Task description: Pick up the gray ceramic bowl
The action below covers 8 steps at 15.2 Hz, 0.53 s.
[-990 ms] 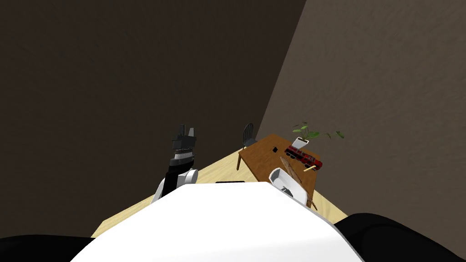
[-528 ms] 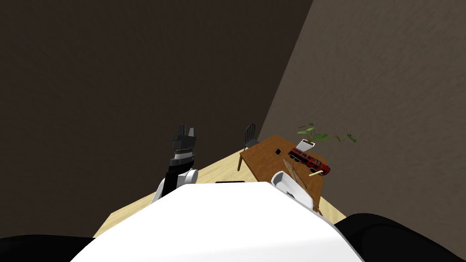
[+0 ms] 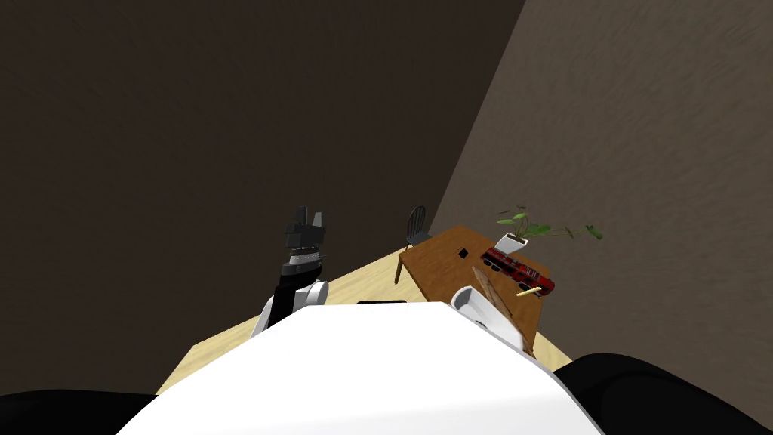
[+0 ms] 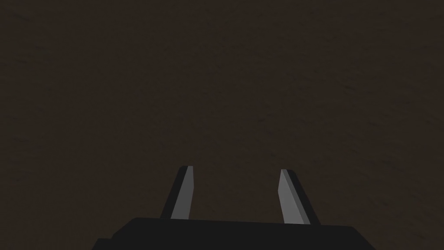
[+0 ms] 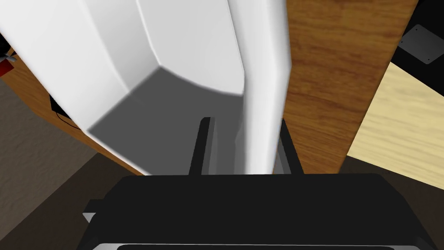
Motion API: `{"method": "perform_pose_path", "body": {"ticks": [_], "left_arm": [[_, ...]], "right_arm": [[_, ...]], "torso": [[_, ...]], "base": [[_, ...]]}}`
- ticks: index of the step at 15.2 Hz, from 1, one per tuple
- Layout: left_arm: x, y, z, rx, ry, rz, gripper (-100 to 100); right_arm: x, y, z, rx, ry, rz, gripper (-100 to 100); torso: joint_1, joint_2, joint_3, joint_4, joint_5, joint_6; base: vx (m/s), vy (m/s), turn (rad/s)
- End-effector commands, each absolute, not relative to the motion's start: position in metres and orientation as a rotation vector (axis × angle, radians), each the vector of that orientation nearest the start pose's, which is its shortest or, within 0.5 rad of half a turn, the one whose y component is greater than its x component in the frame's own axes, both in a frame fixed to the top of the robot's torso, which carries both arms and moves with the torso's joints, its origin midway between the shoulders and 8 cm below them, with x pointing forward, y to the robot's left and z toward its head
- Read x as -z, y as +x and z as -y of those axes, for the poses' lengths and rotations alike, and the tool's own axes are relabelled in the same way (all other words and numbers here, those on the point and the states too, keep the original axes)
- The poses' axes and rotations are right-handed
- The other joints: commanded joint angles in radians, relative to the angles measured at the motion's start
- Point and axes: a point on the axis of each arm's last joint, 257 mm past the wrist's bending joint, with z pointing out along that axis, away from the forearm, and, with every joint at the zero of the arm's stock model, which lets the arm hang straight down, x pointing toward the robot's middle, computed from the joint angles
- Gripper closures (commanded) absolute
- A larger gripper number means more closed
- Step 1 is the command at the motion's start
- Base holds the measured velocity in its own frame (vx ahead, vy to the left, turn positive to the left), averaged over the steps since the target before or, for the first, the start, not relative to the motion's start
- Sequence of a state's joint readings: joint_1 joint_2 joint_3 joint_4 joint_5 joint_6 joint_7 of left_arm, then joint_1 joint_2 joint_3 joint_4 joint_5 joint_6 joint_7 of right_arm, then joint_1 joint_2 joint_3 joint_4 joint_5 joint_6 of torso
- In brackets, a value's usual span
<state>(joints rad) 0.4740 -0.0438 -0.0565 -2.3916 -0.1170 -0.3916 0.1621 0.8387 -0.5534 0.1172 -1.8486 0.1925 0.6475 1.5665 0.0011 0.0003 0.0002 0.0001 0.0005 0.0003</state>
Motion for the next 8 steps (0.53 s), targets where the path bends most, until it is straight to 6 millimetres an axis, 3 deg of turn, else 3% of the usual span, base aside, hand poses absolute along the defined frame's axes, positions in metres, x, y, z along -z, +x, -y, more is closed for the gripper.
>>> {"method": "perform_pose_path", "body": {"ticks": [1, 8], "left_arm": [[-0.062, 0.343, -0.251, 1.441, -0.667, -0.579, 0], [-0.062, 0.343, -0.251, 1.441, -0.667, -0.579, 0]], "right_arm": [[0.479, 0.109, 0.461, 0.69, -0.599, -2.7, 100], [0.464, 0.109, 0.455, 0.687, -0.625, -2.692, 100]], "torso": [[0.0, 0.0, 0.0, 0.0, 0.0, 0.0], [0.004, 0.001, 0.001, 0.001, 0.003, 0.001]], "base": [[0.0, 0.0, 0.0], [0.002, 0.01, -0.047]]}}
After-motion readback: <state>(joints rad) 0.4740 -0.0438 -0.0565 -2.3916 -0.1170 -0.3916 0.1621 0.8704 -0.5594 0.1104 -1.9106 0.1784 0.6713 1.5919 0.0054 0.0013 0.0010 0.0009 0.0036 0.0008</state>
